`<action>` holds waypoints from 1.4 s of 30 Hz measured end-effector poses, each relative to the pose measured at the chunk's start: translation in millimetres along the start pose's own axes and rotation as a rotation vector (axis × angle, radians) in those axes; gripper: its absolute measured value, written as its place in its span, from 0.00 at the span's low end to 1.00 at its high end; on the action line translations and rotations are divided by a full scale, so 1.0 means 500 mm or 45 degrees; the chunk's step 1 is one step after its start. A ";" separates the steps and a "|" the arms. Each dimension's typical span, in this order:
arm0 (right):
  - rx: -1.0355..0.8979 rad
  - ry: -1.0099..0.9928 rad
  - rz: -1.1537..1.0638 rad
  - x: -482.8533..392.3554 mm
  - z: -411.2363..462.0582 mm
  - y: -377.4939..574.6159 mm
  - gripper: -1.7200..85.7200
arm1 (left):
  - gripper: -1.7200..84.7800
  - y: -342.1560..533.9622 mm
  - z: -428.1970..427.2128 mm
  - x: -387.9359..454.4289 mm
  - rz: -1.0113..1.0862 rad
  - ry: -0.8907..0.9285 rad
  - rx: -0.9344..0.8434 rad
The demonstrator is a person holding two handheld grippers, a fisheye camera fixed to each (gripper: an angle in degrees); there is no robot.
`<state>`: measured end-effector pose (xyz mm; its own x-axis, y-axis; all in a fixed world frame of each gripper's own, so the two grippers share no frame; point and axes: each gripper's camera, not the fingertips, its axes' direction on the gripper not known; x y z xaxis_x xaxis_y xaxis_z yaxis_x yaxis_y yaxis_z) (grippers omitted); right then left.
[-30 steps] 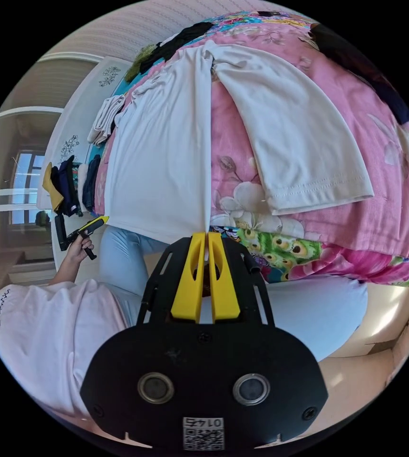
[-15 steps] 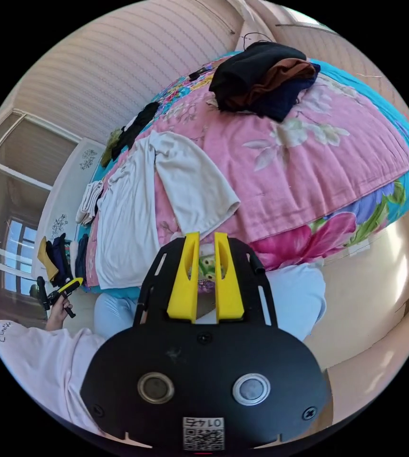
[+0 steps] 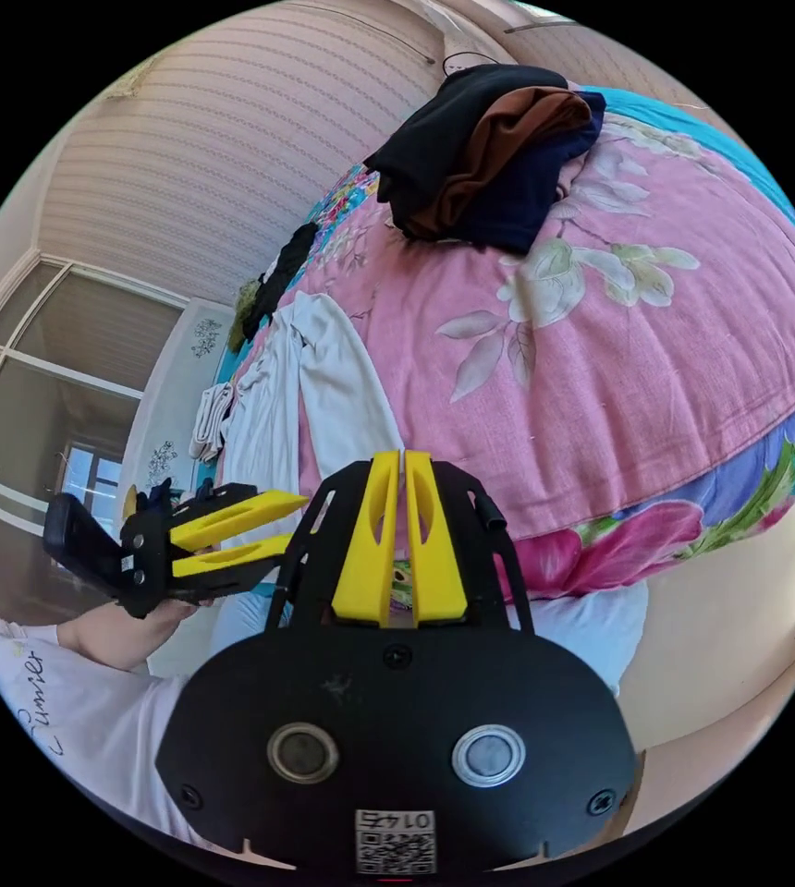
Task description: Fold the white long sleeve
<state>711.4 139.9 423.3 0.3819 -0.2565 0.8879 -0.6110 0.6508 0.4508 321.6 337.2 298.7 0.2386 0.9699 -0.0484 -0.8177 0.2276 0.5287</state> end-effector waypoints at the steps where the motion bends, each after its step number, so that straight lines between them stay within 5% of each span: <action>1: -0.008 -0.005 -0.029 -0.002 -0.026 -0.005 0.03 | 0.08 -0.023 0.054 0.011 -0.006 -0.017 -0.104; 3: -0.022 -0.017 -0.079 -0.004 -0.066 -0.014 0.03 | 0.05 -0.044 0.112 0.019 -0.043 -0.045 -0.236; 11: 0.079 -0.002 -0.159 0.009 -0.276 -0.075 0.02 | 0.01 -0.144 0.102 0.107 0.017 0.021 0.057; 19: 0.099 0.085 -0.047 0.057 -0.373 -0.124 0.02 | 0.02 -0.216 0.200 0.118 -0.148 0.144 0.118; 26: 0.161 0.112 0.122 0.095 -0.435 -0.105 0.02 | 0.02 -0.101 0.211 0.091 -0.210 0.214 0.207; 35: 0.135 0.003 -0.007 -0.002 -0.425 -0.053 0.08 | 0.03 0.123 0.210 -0.002 -0.337 0.183 0.233; 42: -0.004 -0.039 0.019 -0.040 -0.346 -0.050 0.12 | 0.08 0.094 0.290 0.027 -0.332 0.227 0.217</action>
<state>839.0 252.6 378.5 0.3510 -0.2684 0.8971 -0.6144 0.6570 0.4370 362.4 348.7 445.7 0.3204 0.8843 -0.3397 -0.6386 0.4664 0.6121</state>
